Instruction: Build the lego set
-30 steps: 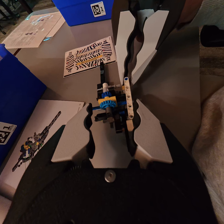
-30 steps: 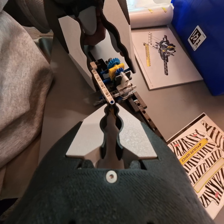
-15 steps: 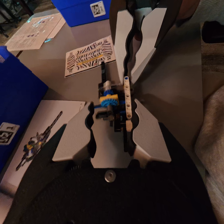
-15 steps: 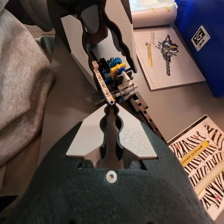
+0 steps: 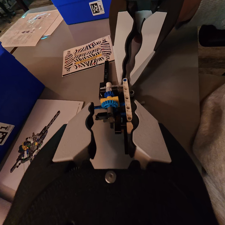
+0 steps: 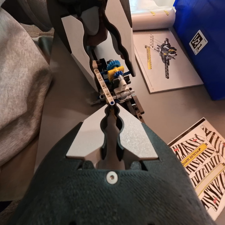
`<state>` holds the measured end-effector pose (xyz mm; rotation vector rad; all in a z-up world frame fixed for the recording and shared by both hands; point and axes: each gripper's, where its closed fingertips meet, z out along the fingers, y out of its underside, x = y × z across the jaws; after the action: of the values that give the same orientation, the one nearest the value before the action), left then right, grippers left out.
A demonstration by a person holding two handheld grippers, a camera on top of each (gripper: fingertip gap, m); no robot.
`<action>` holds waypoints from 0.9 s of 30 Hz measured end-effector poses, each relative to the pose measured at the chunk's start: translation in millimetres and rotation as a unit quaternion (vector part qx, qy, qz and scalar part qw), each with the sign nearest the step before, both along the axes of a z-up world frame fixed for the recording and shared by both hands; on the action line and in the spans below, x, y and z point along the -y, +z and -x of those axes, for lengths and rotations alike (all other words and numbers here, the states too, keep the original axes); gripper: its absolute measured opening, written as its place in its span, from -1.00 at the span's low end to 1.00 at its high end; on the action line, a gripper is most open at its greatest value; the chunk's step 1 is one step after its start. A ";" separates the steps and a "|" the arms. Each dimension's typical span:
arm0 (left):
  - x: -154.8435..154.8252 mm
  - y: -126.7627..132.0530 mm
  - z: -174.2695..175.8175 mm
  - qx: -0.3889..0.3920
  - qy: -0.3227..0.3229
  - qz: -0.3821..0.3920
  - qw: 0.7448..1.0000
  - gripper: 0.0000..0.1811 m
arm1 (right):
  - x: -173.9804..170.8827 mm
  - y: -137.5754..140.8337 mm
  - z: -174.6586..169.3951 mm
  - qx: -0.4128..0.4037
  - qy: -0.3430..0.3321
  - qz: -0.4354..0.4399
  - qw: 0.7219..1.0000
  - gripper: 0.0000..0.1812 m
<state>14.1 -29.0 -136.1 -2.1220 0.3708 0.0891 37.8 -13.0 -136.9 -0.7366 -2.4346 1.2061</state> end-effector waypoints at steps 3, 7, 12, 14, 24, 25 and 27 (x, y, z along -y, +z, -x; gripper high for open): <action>0.2 -0.3 0.9 -0.007 0.003 -0.001 1.000 -0.31 | -1.0 0.5 0.5 -0.002 -0.002 0.003 1.000 -0.94; 1.3 -0.9 1.4 -0.004 0.001 0.000 1.000 -0.30 | -1.5 1.1 0.7 -0.010 -0.004 -0.003 1.000 -0.94; 3.2 -1.6 1.9 -0.001 -0.003 0.003 1.000 -0.30 | -1.3 0.1 2.3 -0.008 -0.004 0.002 1.000 -0.91; 4.7 -1.9 1.6 0.006 -0.009 0.005 1.000 -0.29 | -4.5 0.8 5.7 -0.018 -0.015 -0.008 1.000 -0.79; 23.4 -3.9 -11.7 0.034 -0.094 0.024 0.995 -0.29 | 7.9 4.0 -0.3 0.007 0.009 -0.004 1.000 -0.17; 24.9 -3.9 -13.6 0.039 -0.100 0.024 0.994 -0.29 | 11.6 3.4 -1.8 0.011 0.018 -0.005 1.000 -0.17; 27.3 -4.0 -16.1 0.045 -0.109 0.024 0.993 -0.29 | 18.4 0.9 -4.4 0.011 0.035 -0.015 0.999 -0.18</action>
<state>30.1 -56.3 -140.1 -2.1115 0.5525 -0.1418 42.2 -31.4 -136.0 -0.6652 -2.5096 1.1902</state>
